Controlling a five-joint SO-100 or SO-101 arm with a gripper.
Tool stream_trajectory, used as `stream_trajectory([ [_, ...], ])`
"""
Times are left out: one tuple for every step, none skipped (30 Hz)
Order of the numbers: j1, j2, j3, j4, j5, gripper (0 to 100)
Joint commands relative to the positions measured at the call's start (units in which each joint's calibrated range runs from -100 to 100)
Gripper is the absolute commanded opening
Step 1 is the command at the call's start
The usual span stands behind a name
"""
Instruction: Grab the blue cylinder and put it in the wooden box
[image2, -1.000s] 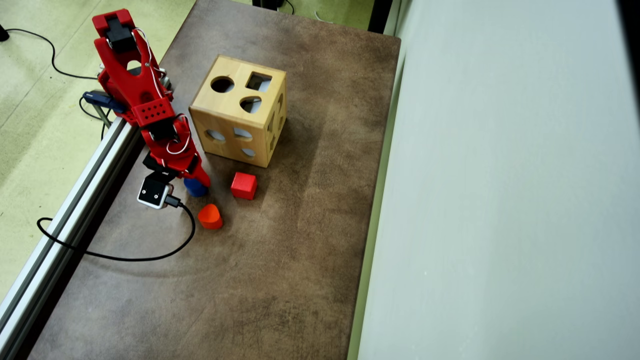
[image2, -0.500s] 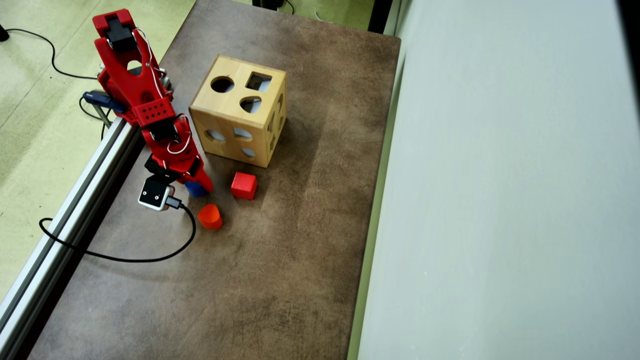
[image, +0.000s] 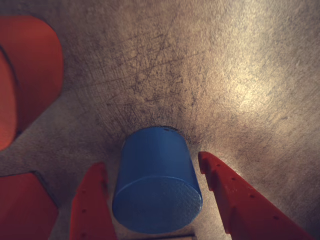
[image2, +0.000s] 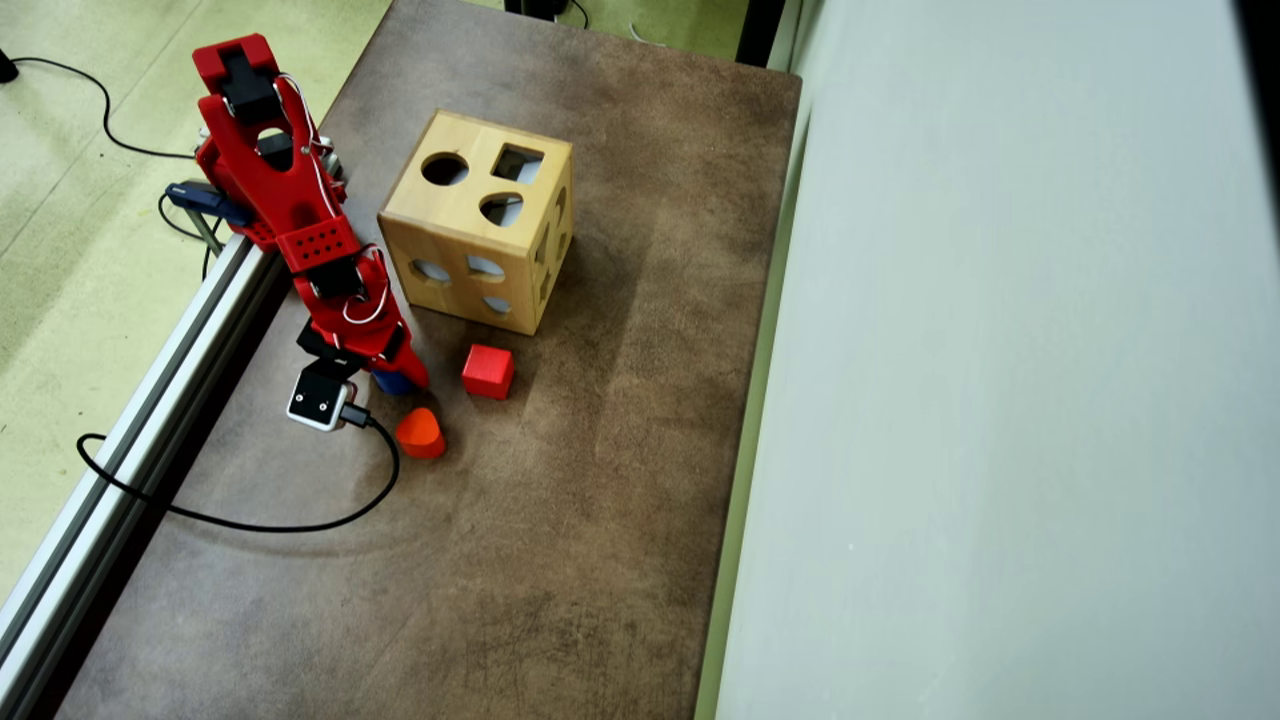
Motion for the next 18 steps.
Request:
stream_trajectory([
  [-1.48, -1.03, -1.20, -0.52, 0.24, 20],
  [-1.63, -1.03, -1.20, -0.52, 0.20, 17],
  [-1.70, -1.03, -1.20, -0.52, 0.20, 13],
  [-1.70, -1.03, -1.20, -0.52, 0.20, 10],
  [-1.70, -1.03, -1.20, -0.52, 0.20, 6],
  [-1.70, -1.03, -1.20, -0.52, 0.20, 3],
  [-1.70, -1.03, -1.20, -0.52, 0.20, 1],
  [-1.78, -1.12, -1.20, -0.12, 0.20, 1],
  [-1.78, -1.12, -1.20, 0.28, 0.20, 1],
  [-1.78, -1.29, -1.20, 0.36, 0.20, 2],
  [-1.78, -1.46, -1.20, 0.44, 0.20, 2],
  [-1.70, -2.39, -0.85, 0.44, 0.20, 2],
  [-1.70, -4.17, -0.40, 0.52, 0.20, 2],
  [-1.70, -6.72, -0.13, 0.60, 0.20, 2],
  [-1.70, -9.61, 0.05, 1.00, 0.00, 2],
  [-1.70, -12.75, 0.41, 1.89, -0.20, 2],
  [-1.70, -16.23, 0.59, 3.18, -0.20, 2],
  [-1.70, -19.97, 0.68, 4.78, -0.24, 2],
])
